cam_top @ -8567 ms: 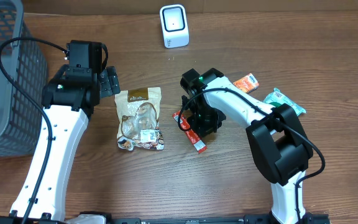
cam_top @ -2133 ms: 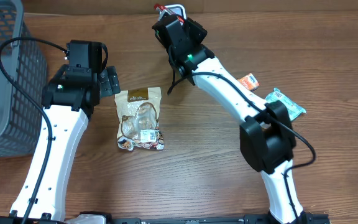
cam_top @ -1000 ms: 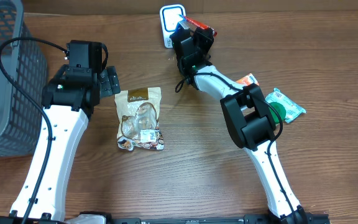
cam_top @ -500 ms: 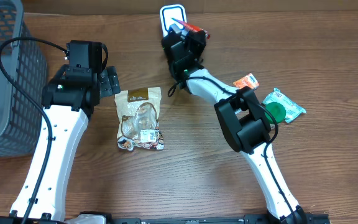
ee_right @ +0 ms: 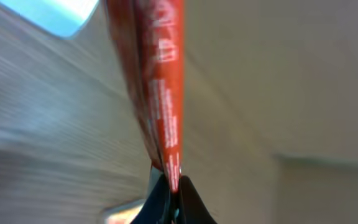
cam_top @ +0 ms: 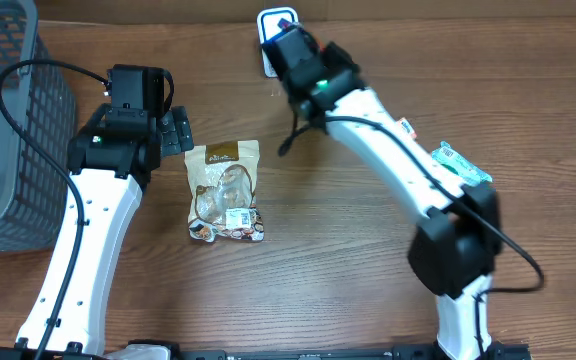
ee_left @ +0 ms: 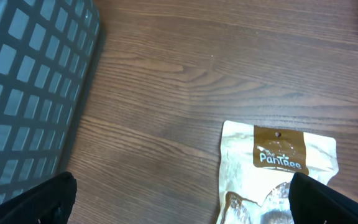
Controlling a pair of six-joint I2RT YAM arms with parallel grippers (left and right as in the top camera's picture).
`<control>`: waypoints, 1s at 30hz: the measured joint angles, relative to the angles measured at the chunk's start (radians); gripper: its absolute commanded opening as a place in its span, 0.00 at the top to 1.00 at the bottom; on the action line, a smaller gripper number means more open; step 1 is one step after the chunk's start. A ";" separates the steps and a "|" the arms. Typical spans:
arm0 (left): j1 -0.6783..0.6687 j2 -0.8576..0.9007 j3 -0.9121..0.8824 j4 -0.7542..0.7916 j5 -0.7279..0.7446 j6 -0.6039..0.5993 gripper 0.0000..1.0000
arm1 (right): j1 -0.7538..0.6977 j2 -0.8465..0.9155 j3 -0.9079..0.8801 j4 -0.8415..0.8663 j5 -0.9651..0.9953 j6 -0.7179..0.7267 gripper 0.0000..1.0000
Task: Scan the item barcode
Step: 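Carry the red stick right and drop it near the jar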
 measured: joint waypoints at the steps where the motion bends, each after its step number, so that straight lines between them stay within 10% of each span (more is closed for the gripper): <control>1: 0.000 0.000 0.000 -0.001 0.000 0.000 0.00 | -0.009 -0.022 0.015 -0.103 -0.065 0.074 0.97; 10: 0.000 0.000 0.000 0.000 0.000 0.000 0.00 | -0.139 -0.078 -0.041 -0.601 -0.464 0.452 0.95; 17: 0.000 0.000 0.000 0.000 0.000 0.000 0.00 | -0.227 -0.077 -0.197 -0.503 -0.540 0.513 0.37; 30: 0.000 0.000 0.000 0.001 0.000 0.000 0.00 | -0.232 -0.077 -0.401 -0.097 -0.908 0.537 0.33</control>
